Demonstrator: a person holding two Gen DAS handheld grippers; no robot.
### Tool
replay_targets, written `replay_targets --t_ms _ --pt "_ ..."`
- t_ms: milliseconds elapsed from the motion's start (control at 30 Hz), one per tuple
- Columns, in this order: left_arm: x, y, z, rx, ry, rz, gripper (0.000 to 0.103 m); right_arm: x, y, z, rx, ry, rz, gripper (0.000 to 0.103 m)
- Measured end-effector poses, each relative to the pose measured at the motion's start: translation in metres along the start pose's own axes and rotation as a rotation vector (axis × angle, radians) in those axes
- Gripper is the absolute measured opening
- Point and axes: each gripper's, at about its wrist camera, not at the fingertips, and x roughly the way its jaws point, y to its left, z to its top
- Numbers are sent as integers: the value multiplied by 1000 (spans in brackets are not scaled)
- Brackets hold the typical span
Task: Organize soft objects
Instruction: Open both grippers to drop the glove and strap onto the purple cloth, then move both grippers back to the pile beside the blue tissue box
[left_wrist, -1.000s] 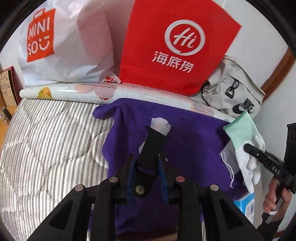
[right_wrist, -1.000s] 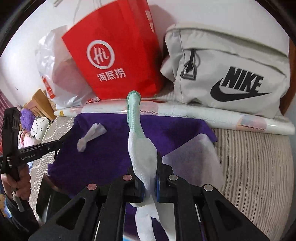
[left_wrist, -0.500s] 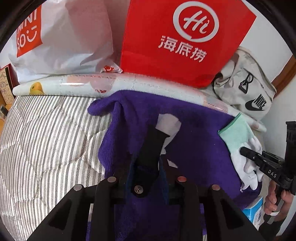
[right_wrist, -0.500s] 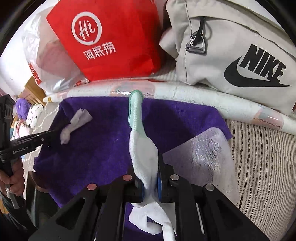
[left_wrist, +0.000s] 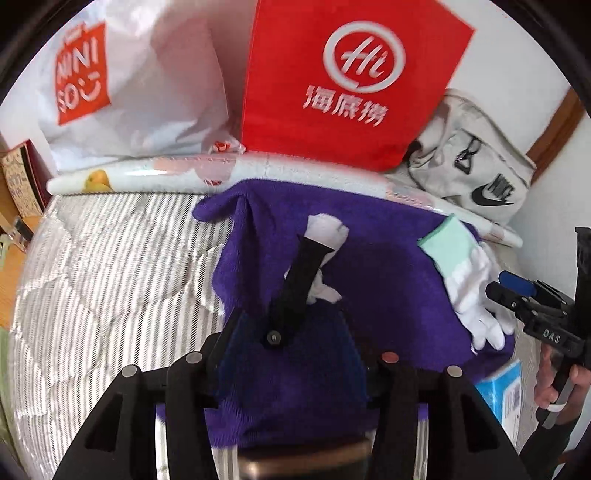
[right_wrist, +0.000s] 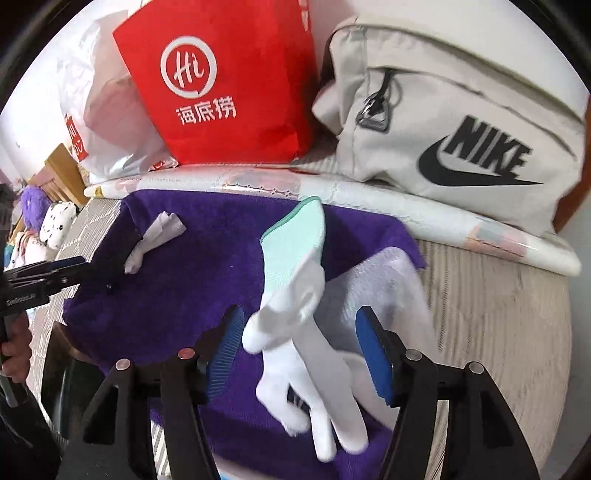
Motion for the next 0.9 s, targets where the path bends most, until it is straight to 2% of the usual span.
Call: replay_targets --t_ms 100,200,333,567,833,900 --pt "-29 0 -13 23 -89 -13 48 -21 2 -9 11 -30 -16 62" --pt "-50 -1 -25 33 -112 -26 47 -46 6 -23 18 -82 -6 62" --pt "-71 -3 -49 34 -84 -49 48 -79 21 -48 6 -137 -8 62" --pt "-99 -16 -108 83 -40 -85 48 -122 50 -102 -15 -153 22 62" --pt "-110 -27 -176 129 4 -101 48 -145 76 -172 -31 -149 54 62" --pt "-112 -32 -190 144 3 -125 48 -146 79 -188 -32 -141 62 62"
